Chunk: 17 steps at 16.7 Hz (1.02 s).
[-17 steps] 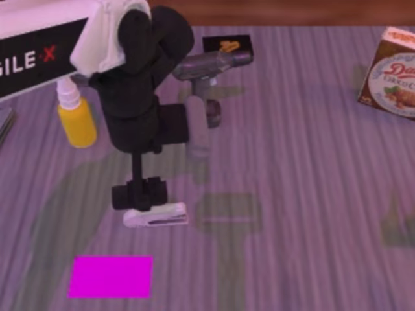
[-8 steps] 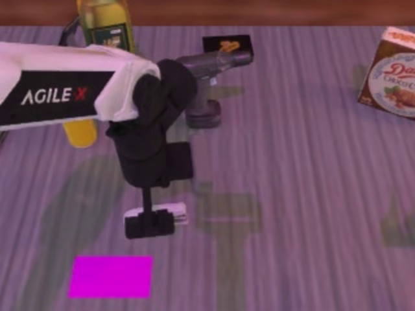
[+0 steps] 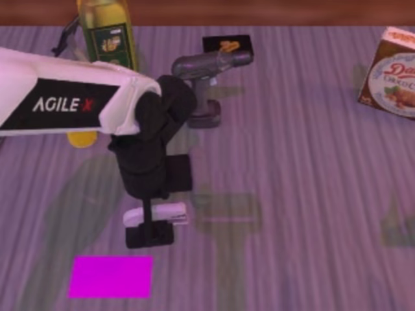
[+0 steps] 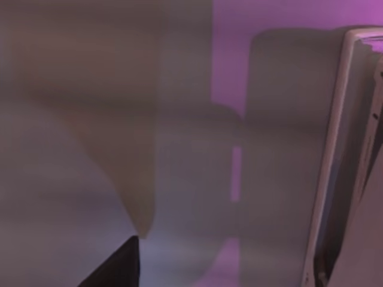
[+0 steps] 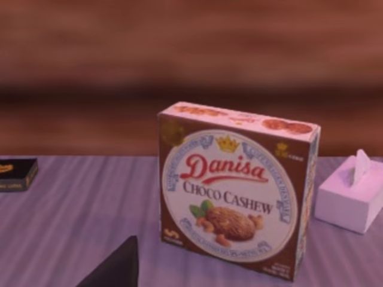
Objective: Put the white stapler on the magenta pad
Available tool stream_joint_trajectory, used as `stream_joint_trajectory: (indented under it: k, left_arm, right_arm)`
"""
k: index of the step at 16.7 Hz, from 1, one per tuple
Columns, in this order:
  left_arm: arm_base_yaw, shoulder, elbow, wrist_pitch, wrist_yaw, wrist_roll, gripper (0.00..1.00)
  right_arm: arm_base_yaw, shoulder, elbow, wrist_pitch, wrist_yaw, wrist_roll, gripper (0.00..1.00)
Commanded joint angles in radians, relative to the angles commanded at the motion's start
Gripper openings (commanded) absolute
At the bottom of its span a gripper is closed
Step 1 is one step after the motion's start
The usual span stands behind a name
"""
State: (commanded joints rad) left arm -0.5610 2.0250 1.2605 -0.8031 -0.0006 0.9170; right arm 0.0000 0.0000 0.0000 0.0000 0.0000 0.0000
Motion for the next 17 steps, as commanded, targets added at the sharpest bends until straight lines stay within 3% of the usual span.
stream_joint_trajectory:
  k: [12, 17]
  left_arm:
    - [0.000, 0.000, 0.000, 0.000, 0.000, 0.000, 0.02]
    - [0.000, 0.000, 0.000, 0.000, 0.000, 0.000, 0.00]
  right_arm:
    - [0.000, 0.000, 0.000, 0.000, 0.000, 0.000, 1.00]
    - [0.000, 0.000, 0.000, 0.000, 0.000, 0.000, 1.00]
